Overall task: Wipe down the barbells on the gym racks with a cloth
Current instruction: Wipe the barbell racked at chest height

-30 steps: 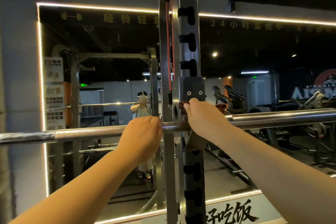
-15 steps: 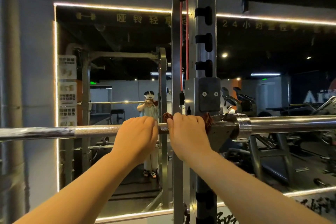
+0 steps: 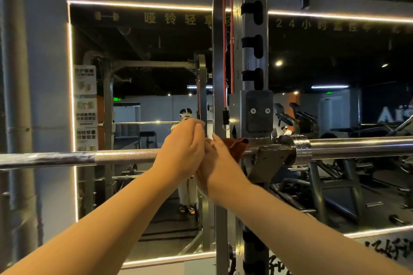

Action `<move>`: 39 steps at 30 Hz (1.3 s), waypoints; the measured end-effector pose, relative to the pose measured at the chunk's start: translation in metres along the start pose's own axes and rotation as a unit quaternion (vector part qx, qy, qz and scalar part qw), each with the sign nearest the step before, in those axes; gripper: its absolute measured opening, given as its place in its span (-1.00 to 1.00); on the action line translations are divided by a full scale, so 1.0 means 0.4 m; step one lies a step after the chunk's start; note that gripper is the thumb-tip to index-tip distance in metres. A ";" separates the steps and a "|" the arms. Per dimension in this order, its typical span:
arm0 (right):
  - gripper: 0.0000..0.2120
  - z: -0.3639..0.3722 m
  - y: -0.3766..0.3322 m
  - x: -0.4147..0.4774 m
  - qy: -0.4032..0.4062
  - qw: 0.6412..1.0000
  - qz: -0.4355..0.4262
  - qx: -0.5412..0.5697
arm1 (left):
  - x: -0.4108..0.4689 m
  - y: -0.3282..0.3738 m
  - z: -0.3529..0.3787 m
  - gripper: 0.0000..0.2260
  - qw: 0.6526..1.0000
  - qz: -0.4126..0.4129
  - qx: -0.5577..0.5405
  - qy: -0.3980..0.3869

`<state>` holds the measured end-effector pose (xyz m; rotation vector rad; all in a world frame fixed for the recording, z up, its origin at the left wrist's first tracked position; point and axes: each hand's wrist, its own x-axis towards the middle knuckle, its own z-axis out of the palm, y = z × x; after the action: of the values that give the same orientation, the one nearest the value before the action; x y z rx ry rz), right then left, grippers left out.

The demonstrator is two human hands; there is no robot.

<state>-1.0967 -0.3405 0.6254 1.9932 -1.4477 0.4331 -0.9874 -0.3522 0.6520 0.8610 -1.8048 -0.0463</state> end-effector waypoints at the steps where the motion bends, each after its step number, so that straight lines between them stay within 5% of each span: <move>1: -0.57 0.001 -0.002 -0.012 -0.027 0.999 -0.017 -0.008 | 0.006 0.021 0.002 -0.75 0.999 0.038 0.015 0.002; 4: -0.62 -0.027 0.064 -0.069 -0.026 0.991 -0.073 0.108 | 0.022 0.059 0.022 -0.69 0.984 0.084 0.061 -0.143; 7: -0.77 -0.035 0.140 -0.133 0.152 0.968 -0.114 0.162 | 0.027 0.051 0.037 -0.56 0.952 0.098 0.111 -0.268; 9: -0.73 -0.009 0.182 -0.148 0.254 0.944 -0.109 0.180 | 0.027 0.024 0.047 -0.58 0.929 0.201 0.223 -0.216; 12: -0.71 -0.004 0.213 -0.115 0.268 0.952 -0.016 0.145 | 0.009 -0.007 0.066 -0.61 0.915 0.243 0.290 -0.143; 18: -0.84 -0.008 0.228 -0.091 0.145 0.985 0.088 -0.013 | 0.022 -0.034 0.000 -0.61 0.917 0.107 0.359 -0.136; 22: -0.63 0.003 0.220 -0.074 0.142 0.985 0.084 -0.041 | 0.056 -0.027 -0.013 -0.58 0.902 -0.016 0.417 -0.110; 26: -0.55 0.041 0.226 -0.060 0.242 0.968 0.062 -0.019 | 0.047 0.042 0.105 -0.80 0.890 0.025 0.435 -0.134; 32: -0.56 0.064 0.265 -0.068 0.260 0.965 0.029 -0.030 | 0.021 -0.008 0.069 -0.64 0.909 0.138 0.384 -0.081; 39: -0.49 0.051 0.233 -0.059 0.259 0.964 0.051 -0.036 | 0.005 -0.110 -0.100 -0.58 0.899 -0.026 0.436 -0.038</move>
<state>-1.1937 -0.3553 0.6235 1.5894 -1.2098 0.8608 -0.9311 -0.3714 0.6516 1.5407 -1.8650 0.7597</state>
